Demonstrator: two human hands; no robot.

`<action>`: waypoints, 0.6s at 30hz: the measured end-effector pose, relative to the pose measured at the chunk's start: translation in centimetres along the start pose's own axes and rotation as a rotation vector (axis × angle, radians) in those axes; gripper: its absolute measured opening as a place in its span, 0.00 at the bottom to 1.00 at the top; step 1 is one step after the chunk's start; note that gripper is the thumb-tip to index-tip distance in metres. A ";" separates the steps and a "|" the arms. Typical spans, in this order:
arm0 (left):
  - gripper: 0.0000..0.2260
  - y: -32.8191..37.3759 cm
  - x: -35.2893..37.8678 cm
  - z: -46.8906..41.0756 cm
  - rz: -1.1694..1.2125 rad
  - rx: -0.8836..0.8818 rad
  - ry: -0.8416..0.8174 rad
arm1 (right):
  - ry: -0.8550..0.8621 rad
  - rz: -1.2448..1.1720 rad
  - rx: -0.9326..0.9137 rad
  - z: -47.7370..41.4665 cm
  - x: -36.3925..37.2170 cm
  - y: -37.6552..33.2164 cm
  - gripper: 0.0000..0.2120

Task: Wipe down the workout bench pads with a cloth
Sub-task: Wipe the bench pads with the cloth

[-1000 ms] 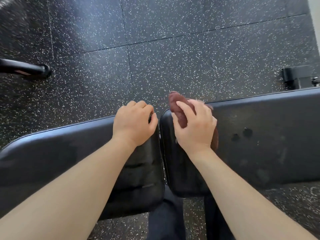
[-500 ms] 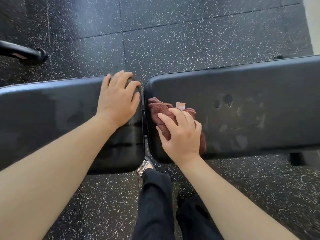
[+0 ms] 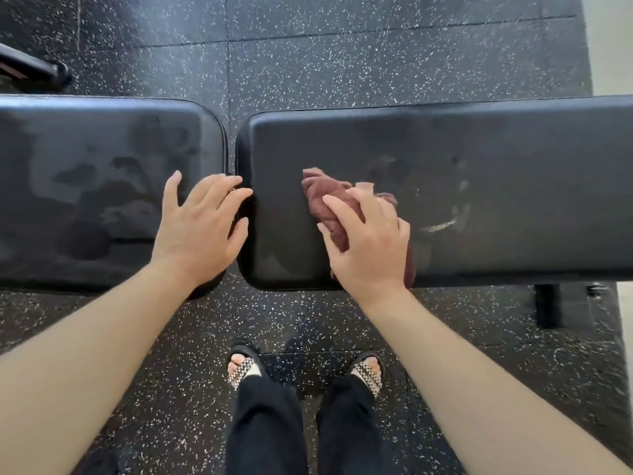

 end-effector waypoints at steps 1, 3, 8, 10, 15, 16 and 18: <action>0.19 0.0 0.0 0.0 -0.003 -0.007 -0.010 | -0.016 0.005 -0.024 0.8 0.0 0.2 0.15; 0.19 0.0 -0.1 -0.2 -0.005 -0.019 -0.022 | -0.040 0.000 -0.070 1.8 -0.2 0.8 0.15; 0.18 0.1 -0.3 -0.3 0.004 -0.033 -0.012 | 0.054 -0.061 -0.037 -0.9 -1.2 1.8 0.14; 0.18 0.0 -0.4 -0.3 -0.003 -0.036 -0.013 | 0.138 -0.048 0.026 -3.5 -1.8 3.1 0.14; 0.18 -0.1 -0.2 -0.4 -0.004 -0.037 -0.033 | 0.193 0.017 0.198 -6.4 -1.4 4.4 0.15; 0.18 -0.1 -0.1 -0.3 -0.003 -0.037 -0.033 | 0.188 0.031 0.204 -5.8 -1.2 3.9 0.15; 0.18 -0.2 -0.1 -0.3 0.003 -0.037 -0.031 | 0.159 0.032 0.190 -4.1 -0.9 2.6 0.15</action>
Point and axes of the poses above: each hand's wrist, its own z-axis away from the middle knuckle, its own x-axis out of the palm, y = z × x, the point moved 7 cm from there along -z, towards the middle knuckle, and after that the axes turned 4 degrees about y, right-handed, at the moved point
